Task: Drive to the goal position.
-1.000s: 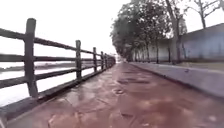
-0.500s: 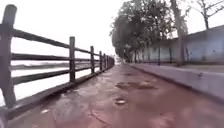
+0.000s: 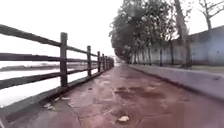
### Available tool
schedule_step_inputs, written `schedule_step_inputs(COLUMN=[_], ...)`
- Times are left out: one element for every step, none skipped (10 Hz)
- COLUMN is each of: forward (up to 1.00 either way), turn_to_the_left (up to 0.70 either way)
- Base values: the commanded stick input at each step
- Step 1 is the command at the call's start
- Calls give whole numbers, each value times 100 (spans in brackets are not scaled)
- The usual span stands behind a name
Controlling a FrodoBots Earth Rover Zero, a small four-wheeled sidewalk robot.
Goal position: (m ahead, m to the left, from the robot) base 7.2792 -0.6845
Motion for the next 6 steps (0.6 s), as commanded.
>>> schedule_step_inputs(forward=[100,100,100,100,100,100], turn_to_the_left=[0,0,0,0,0,0])
